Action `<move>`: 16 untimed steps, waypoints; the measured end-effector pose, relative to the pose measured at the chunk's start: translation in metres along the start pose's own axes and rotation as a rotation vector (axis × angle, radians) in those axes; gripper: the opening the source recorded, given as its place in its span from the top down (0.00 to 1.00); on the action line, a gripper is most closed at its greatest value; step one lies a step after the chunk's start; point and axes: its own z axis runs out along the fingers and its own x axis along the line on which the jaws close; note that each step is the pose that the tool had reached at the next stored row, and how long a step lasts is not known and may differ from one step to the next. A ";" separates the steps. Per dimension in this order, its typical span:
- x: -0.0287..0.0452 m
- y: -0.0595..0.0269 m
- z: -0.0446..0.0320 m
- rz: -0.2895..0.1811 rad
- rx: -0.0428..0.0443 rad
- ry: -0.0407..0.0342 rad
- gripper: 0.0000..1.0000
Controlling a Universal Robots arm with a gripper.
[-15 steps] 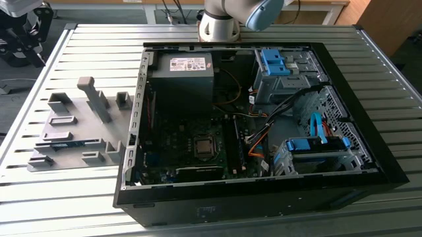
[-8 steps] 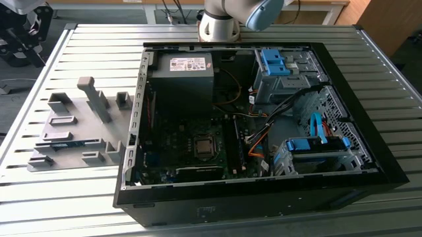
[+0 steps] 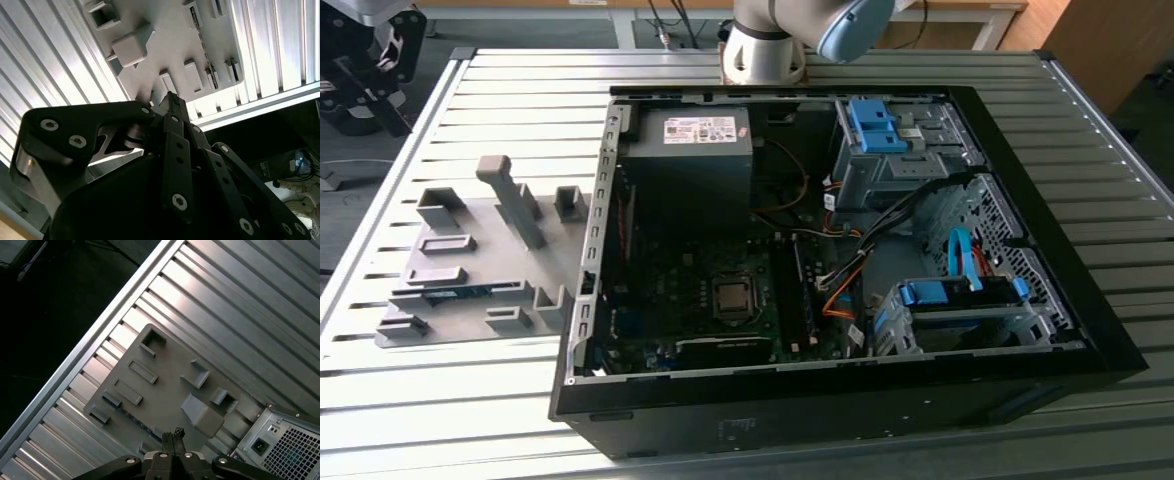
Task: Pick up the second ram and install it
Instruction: 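Pick up the second ram and move it above second insertion slot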
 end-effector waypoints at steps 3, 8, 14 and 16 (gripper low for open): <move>0.0000 0.0000 0.0000 -0.001 0.0000 0.0000 0.89; 0.0000 0.0000 0.0000 -0.001 0.0000 0.0000 0.89; 0.0000 0.0000 0.0004 -0.061 -0.0014 0.0021 0.89; 0.0000 0.0000 0.0007 -0.097 -0.0023 0.0035 0.89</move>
